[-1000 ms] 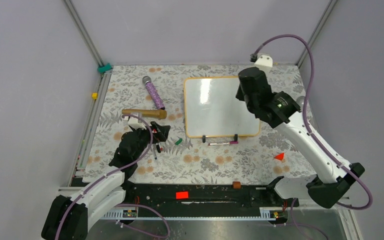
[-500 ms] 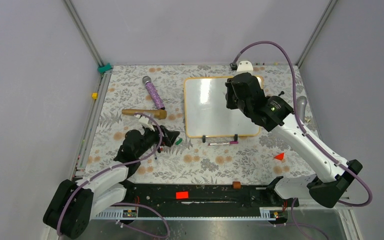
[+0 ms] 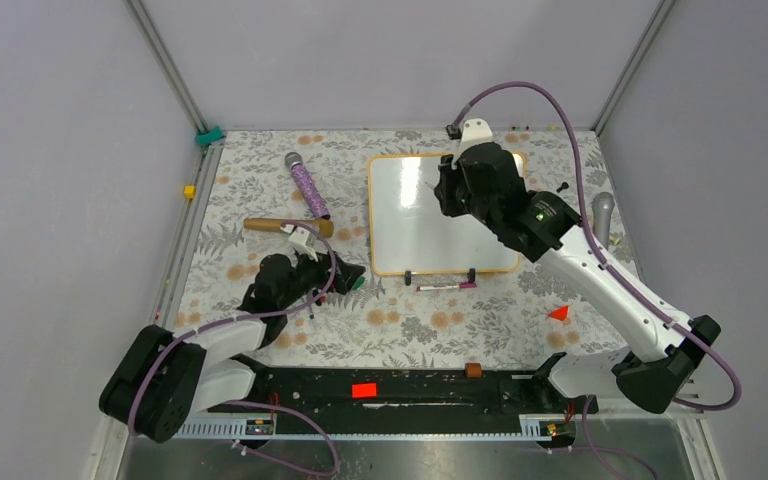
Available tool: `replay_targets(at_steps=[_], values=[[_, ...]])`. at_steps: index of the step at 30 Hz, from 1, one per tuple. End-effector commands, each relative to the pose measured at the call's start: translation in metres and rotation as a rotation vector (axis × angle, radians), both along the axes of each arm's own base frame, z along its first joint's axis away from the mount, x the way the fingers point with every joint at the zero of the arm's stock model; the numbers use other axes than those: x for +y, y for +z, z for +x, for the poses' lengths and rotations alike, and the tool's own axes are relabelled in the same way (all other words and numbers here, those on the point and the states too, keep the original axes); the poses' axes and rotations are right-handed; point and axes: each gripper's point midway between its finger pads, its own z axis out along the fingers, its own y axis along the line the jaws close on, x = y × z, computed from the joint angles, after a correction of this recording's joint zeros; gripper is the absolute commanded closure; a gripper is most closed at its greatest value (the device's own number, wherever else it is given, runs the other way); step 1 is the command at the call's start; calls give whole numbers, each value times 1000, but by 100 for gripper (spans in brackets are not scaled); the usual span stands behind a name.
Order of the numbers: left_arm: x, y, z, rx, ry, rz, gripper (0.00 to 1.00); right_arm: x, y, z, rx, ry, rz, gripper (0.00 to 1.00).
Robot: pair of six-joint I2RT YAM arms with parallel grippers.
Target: Write a sentence on the whiteboard
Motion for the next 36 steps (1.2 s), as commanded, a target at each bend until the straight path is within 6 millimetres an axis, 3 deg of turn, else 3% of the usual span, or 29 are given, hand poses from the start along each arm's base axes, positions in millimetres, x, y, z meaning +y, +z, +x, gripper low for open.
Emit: replay_targets(at_steps=[1, 10, 13, 21, 29, 36], values=[[-15, 31, 18, -117, -34, -55, 15, 14, 13, 6, -25, 42, 24, 100], [-21, 47, 27, -101, -9, -167, 17, 20, 15, 8, -7, 68, 5, 100], [-23, 41, 34, -49, -8, -124, 12, 21, 13, 7, -7, 80, 4, 100], [-32, 31, 34, -41, -72, -97, 12, 23, 12, 8, -7, 84, -2, 100], [-42, 24, 32, -77, -134, -127, 21, 24, 5, 8, 5, 98, -20, 100], [-57, 8, 35, 5, -208, -127, 28, 34, -5, 11, 32, 124, -25, 100]])
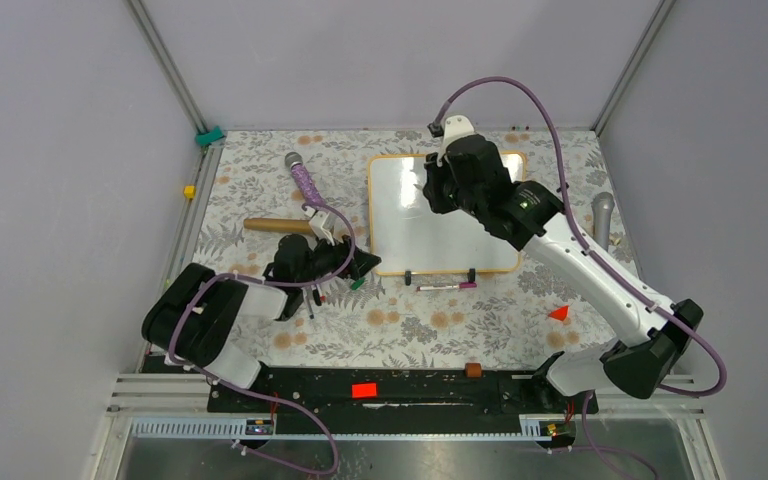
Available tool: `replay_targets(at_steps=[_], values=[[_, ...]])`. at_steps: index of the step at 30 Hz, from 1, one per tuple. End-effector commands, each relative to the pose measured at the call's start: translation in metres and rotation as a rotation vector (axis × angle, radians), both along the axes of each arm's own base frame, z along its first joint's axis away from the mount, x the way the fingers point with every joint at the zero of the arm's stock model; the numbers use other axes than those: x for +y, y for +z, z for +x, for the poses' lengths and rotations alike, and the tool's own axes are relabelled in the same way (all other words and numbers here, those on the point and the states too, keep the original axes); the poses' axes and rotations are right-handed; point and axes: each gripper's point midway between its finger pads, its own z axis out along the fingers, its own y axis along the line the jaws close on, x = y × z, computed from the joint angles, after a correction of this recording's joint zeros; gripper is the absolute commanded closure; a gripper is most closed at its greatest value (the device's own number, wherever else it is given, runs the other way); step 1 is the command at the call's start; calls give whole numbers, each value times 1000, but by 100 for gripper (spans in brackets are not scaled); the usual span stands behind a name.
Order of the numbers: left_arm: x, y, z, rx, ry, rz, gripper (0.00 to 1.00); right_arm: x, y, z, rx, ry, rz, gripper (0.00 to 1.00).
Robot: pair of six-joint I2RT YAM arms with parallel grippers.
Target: Write a sentence on the whiteboard
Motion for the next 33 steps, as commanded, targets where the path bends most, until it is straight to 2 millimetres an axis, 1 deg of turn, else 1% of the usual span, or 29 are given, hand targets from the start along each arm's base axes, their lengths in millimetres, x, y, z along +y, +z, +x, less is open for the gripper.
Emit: replay_targets(at_steps=[1, 5, 10, 14, 21, 26, 27, 28, 30, 33], values=[[-17, 21, 5, -70, -86, -57, 30, 15, 5, 3, 2, 47, 13, 100], [-18, 18, 7, -65, -85, -59, 36, 31, 2, 11, 42, 56, 33, 100], [-19, 5, 14, -22, -87, -18, 43, 45, -1, 17, 83, 72, 42, 100], [-19, 5, 15, -24, -100, -25, 46, 48, -6, 20, 87, 78, 34, 100], [-17, -3, 18, 9, -95, -15, 46, 47, -10, 20, 87, 78, 20, 100], [-16, -5, 18, 14, -88, -16, 36, 43, -11, 17, 79, 77, 18, 100], [-15, -6, 18, 20, -82, -18, 26, 41, -10, 17, 74, 75, 20, 100], [-15, -6, 18, 18, -76, -19, 13, 40, -10, 16, 72, 75, 21, 100], [-13, -4, 18, 2, -72, -20, 3, 39, -11, 14, 69, 74, 21, 100], [-12, -3, 17, -4, -71, -13, 1, 36, -10, 12, 65, 73, 21, 100]])
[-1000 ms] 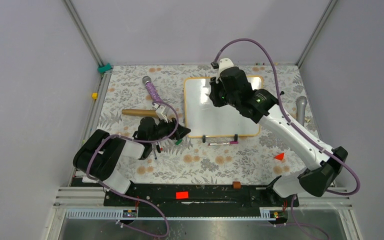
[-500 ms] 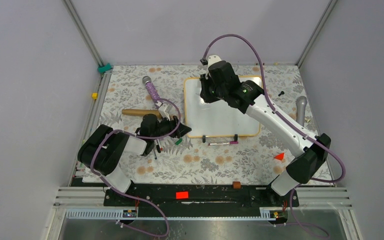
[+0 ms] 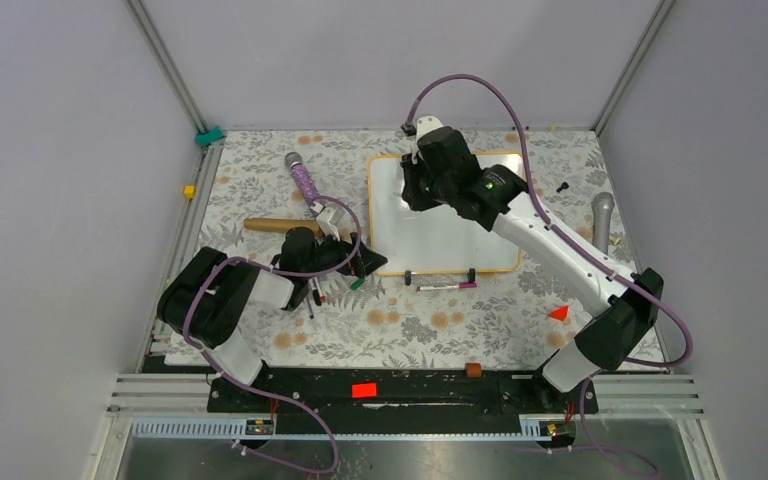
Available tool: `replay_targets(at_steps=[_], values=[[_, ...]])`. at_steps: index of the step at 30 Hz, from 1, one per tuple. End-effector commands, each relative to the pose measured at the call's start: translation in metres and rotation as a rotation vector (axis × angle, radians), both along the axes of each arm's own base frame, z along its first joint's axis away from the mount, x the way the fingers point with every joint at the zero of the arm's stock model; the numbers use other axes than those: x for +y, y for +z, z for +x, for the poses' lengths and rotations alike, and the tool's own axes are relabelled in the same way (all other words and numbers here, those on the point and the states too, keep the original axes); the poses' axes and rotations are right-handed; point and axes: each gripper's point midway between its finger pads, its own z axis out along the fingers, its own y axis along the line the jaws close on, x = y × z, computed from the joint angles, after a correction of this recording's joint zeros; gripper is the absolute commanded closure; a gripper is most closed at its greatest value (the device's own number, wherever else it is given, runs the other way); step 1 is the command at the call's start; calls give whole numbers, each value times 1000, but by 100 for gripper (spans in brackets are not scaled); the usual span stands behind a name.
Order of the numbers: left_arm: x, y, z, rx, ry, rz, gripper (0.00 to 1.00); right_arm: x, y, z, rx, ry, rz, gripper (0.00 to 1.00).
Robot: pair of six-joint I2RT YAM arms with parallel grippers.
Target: Write a sentence on the whiteboard
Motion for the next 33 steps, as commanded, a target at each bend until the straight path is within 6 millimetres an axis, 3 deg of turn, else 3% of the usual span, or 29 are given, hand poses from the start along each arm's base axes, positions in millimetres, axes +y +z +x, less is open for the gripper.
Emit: replay_targets(at_steps=[1, 6, 10, 22, 33], values=[[-2, 18, 5, -85, -18, -19, 1, -5, 23, -6, -61, 10, 34, 100], [-12, 25, -5, -140, -144, -22, 1, -11, 26, -10, -75, 8, 31, 100], [-18, 21, -6, -64, -226, -19, 1, -17, 27, -14, -85, 9, 25, 100], [-5, 17, 3, 10, -181, -37, 1, -29, 31, -24, -121, 4, 29, 100], [-4, 27, 9, 132, -301, -256, 1, -28, 34, -24, -128, 18, 29, 100]])
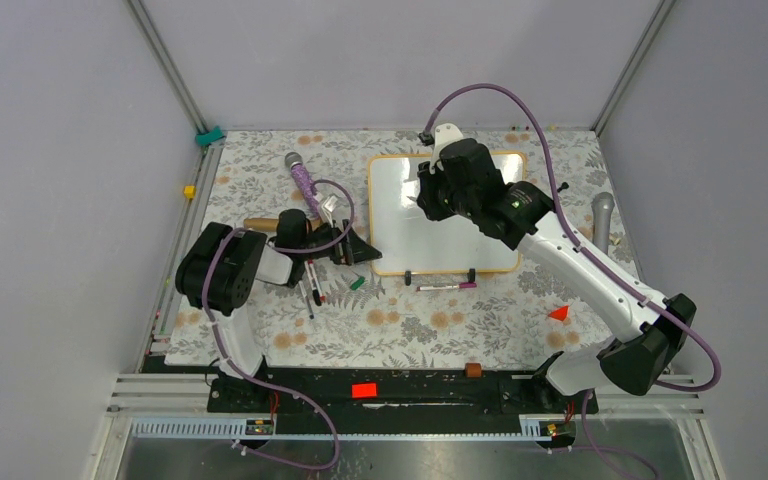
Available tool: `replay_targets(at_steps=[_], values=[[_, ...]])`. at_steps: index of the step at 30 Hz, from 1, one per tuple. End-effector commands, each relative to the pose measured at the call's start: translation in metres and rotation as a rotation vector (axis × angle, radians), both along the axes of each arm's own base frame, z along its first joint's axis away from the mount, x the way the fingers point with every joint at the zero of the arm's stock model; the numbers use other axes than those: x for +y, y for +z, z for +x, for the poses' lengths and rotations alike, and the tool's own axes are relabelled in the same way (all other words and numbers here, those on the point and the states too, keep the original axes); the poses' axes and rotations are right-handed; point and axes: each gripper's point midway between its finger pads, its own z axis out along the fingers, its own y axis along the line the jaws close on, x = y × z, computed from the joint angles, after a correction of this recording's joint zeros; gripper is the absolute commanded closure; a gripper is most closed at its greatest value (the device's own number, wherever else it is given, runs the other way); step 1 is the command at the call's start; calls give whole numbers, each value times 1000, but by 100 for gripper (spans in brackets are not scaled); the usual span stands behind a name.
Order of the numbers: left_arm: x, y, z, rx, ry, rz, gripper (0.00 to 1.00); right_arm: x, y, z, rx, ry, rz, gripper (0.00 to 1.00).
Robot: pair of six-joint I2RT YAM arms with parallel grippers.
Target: Write a sentence on the whiteboard
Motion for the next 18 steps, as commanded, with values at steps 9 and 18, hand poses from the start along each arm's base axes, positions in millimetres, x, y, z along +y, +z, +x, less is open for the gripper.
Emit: replay_targets(at_steps=[9, 18], values=[[-9, 23, 2, 128, -195, -288, 1, 2, 21, 0, -56, 11, 43, 100], [-2, 5, 11, 250, -166, -305, 1, 2, 20, 0, -55, 11, 40, 100]])
